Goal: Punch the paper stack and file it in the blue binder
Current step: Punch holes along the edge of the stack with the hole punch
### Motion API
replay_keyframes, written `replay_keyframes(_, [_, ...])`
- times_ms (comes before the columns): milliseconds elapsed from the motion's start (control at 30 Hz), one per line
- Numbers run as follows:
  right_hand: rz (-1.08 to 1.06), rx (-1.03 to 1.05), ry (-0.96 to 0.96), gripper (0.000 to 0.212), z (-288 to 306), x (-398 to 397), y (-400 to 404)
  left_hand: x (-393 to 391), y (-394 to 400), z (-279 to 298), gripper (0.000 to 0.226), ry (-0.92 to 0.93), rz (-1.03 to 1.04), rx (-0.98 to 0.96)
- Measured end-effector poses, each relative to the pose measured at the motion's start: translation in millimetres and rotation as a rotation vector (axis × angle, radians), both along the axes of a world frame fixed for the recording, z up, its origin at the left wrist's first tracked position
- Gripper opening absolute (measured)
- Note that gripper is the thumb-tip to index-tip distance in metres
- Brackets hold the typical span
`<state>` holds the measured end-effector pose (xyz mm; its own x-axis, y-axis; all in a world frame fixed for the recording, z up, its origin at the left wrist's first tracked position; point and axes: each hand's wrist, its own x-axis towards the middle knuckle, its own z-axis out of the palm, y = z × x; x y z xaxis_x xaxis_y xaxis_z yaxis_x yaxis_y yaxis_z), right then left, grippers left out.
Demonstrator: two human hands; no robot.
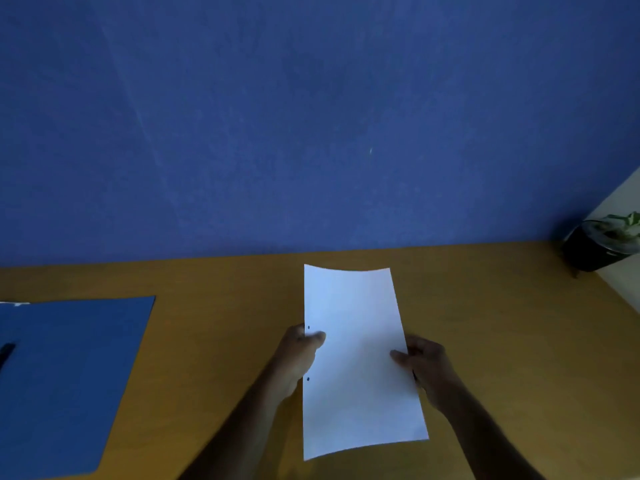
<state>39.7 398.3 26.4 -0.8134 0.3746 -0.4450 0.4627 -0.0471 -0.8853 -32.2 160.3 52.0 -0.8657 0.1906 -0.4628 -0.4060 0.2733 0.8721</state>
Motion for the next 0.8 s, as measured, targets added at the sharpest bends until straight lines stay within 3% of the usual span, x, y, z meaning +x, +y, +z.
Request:
replay_keyframes(200, [0.063,0.588,-0.121,0.017,-10,-5,-6,-2,6,-36,0.011,0.096,-0.064,-0.227])
replay_keyframes(300, [0.096,0.731,-0.188,0.011,-13,-4,-6,-1,11,-50,0.006,0.063,-0.082,-0.259])
replay_keyframes(467, [0.115,0.854,-0.224,0.014,-30,-1,-3,0,14,-68,0.008,0.165,-0.113,-0.362])
replay_keyframes(567, [0.141,0.889,-0.264,0.028,-37,2,-5,1,15,-73,0.019,0.226,-0.114,-0.415])
replay_keyframes(733, [0.247,1.239,-0.221,0.07,-41,9,-10,1,15,-79,0.049,0.312,-0.167,-0.607])
replay_keyframes(800, [0.246,1.294,-0.115,0.07,-46,8,-16,0,11,-82,0.064,0.331,-0.181,-0.626])
